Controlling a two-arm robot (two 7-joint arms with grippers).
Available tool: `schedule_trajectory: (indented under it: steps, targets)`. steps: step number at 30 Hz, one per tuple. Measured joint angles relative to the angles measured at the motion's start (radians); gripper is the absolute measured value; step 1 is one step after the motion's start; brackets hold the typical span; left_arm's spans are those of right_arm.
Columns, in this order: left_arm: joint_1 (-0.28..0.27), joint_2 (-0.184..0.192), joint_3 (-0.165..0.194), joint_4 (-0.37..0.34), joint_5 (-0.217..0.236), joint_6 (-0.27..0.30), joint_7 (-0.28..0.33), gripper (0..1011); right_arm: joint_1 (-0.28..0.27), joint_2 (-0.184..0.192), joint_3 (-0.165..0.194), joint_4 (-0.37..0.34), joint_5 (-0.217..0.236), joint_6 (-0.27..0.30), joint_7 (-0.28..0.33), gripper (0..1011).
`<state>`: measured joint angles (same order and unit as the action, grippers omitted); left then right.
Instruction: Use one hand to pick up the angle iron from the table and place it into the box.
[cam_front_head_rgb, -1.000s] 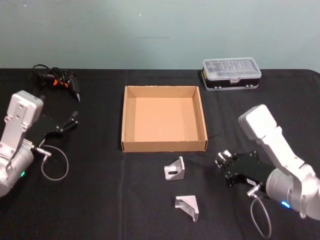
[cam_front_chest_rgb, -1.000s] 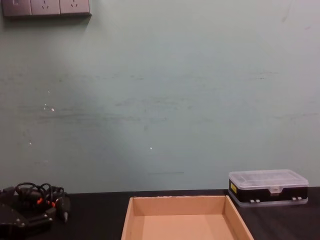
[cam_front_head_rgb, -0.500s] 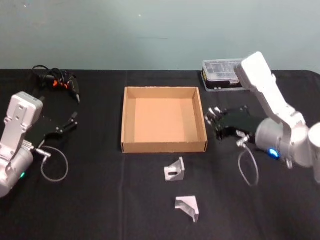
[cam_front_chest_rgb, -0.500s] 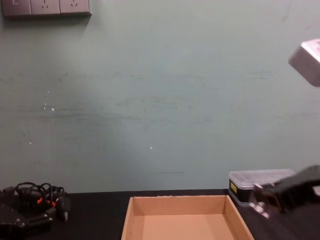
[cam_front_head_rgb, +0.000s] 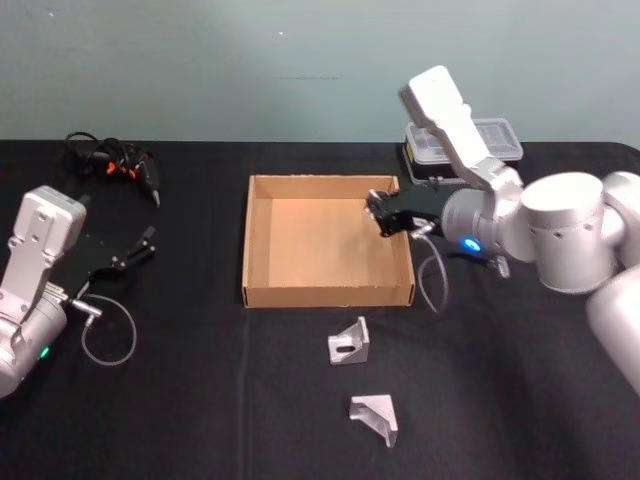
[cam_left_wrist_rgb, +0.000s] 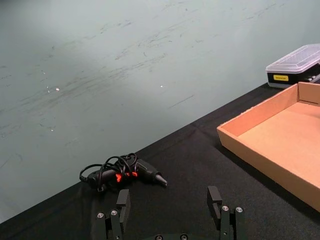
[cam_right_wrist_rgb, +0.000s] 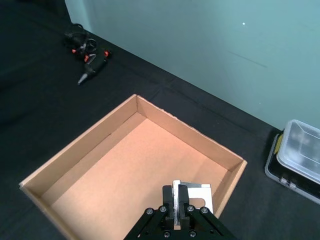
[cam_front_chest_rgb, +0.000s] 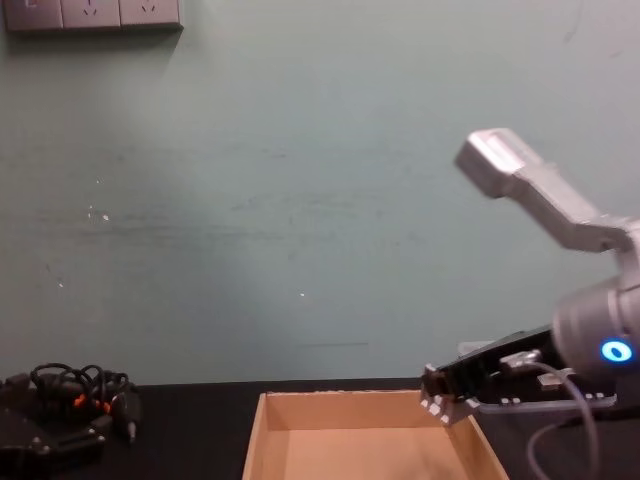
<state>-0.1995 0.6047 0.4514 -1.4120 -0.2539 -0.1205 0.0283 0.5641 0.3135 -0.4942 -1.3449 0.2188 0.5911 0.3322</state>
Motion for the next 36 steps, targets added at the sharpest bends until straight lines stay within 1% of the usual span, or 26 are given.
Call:
schedule_trajectory:
  steps: [2,3,4,5,6,8,10,11,15,19,20,27,29,30,31,32,34,35,36]
  targets:
    - [0.000,0.000,0.000,0.000,0.000,0.000,0.000,1011,0.022,-0.017,-0.009,0.040,-0.009,-0.007,0.004,58]
    - [0.000,0.000,0.000,0.000,0.000,0.000,0.000,1011,0.044,-0.036,-0.017,0.083,-0.019,-0.015,0.007,58]
    - [0.000,0.000,0.000,0.000,0.000,0.000,0.000,1011,0.053,-0.044,-0.021,0.103,-0.024,-0.019,0.007,58]
    - [0.000,0.000,0.000,0.000,0.000,0.000,0.000,1011,0.072,-0.062,-0.027,0.143,-0.032,-0.027,0.008,58]
    - [0.000,0.000,0.000,0.000,0.000,0.000,0.000,1011,0.072,-0.062,-0.027,0.143,-0.032,-0.027,0.008,58]
    - [0.000,0.000,0.000,0.000,0.000,0.000,0.000,1011,0.100,-0.090,-0.036,0.212,-0.047,-0.042,0.008,58]
    - [0.000,0.000,0.000,0.000,0.000,0.000,0.000,1011,0.119,-0.109,-0.040,0.260,-0.056,-0.055,0.009,58]
    - [0.000,0.000,0.000,0.000,0.000,0.000,0.000,1011,0.119,-0.109,-0.040,0.260,-0.056,-0.055,0.009,58]
    - [0.000,0.000,0.000,0.000,0.000,0.000,0.000,1011,0.147,-0.137,-0.043,0.337,-0.071,-0.083,0.016,58]
    - [0.000,0.000,0.000,0.000,0.000,0.000,0.000,1011,0.166,-0.151,-0.042,0.383,-0.081,-0.110,0.025,58]
    - [0.000,0.000,0.000,0.000,0.000,0.000,0.000,1011,0.169,-0.154,-0.041,0.391,-0.082,-0.115,0.027,57]
    - [0.000,0.000,0.000,0.000,0.000,0.000,0.000,1011,0.167,-0.151,-0.041,0.383,-0.082,-0.112,0.027,57]
    - [0.000,0.000,0.000,0.000,0.000,0.000,0.000,1011,0.166,-0.151,-0.040,0.381,-0.081,-0.110,0.027,78]
    - [0.000,0.000,0.000,0.000,0.000,0.000,0.000,1011,0.165,-0.150,-0.040,0.379,-0.081,-0.110,0.027,114]
    - [0.000,0.000,0.000,0.000,0.000,0.000,0.000,1011,0.165,-0.150,-0.040,0.379,-0.081,-0.110,0.027,114]
    - [0.000,0.000,0.000,0.000,0.000,0.000,0.000,1011,0.164,-0.150,-0.040,0.378,-0.081,-0.109,0.026,168]
    - [0.000,0.000,0.000,0.000,0.000,0.000,0.000,1011,0.164,-0.150,-0.040,0.377,-0.081,-0.109,0.026,199]
    - [0.000,0.000,0.000,0.000,0.000,0.000,0.000,1011,0.164,-0.149,-0.040,0.376,-0.080,-0.108,0.025,255]
    - [0.000,0.000,0.000,0.000,0.000,0.000,0.000,1011,0.163,-0.149,-0.040,0.376,-0.080,-0.108,0.025,281]
